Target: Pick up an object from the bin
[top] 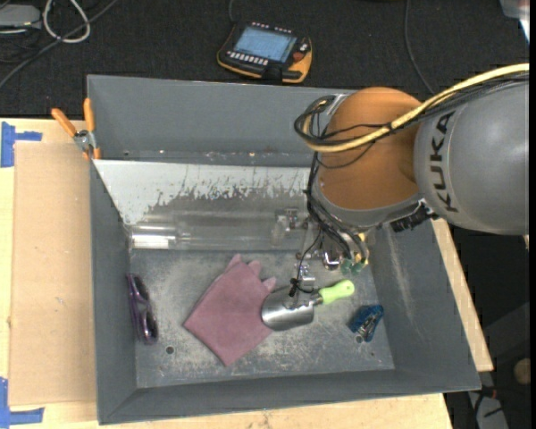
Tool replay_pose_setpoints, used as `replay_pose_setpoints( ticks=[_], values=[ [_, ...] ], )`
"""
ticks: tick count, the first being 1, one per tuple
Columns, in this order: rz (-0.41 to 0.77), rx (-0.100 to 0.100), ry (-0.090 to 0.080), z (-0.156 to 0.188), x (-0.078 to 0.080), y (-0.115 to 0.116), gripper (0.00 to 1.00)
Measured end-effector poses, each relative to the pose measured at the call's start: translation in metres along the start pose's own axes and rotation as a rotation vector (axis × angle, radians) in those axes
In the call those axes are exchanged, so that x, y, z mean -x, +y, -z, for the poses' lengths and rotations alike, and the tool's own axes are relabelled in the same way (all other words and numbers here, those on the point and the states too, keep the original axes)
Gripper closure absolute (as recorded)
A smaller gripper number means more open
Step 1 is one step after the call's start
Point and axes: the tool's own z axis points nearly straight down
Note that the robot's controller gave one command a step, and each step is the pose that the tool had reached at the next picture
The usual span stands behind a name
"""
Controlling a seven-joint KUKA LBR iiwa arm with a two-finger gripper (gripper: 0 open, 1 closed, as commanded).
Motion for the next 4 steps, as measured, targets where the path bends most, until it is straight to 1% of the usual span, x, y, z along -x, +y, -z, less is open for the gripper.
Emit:
replay_pose_setpoints(
  ticks=[1, 2, 3, 4],
  values=[
    [-0.003, 0.0, -0.008, 0.005, 0.001, -0.001, 0.0],
    [0.095, 0.0, -0.009, -0.121, -0.015, -0.079, 0.0],
    [0.19, 0.001, -0.025, -0.063, -0.001, -0.105, 0.0],
    [0.301, 0.001, 0.001, -0.101, -0.005, -0.058, 0.0]
  ],
)
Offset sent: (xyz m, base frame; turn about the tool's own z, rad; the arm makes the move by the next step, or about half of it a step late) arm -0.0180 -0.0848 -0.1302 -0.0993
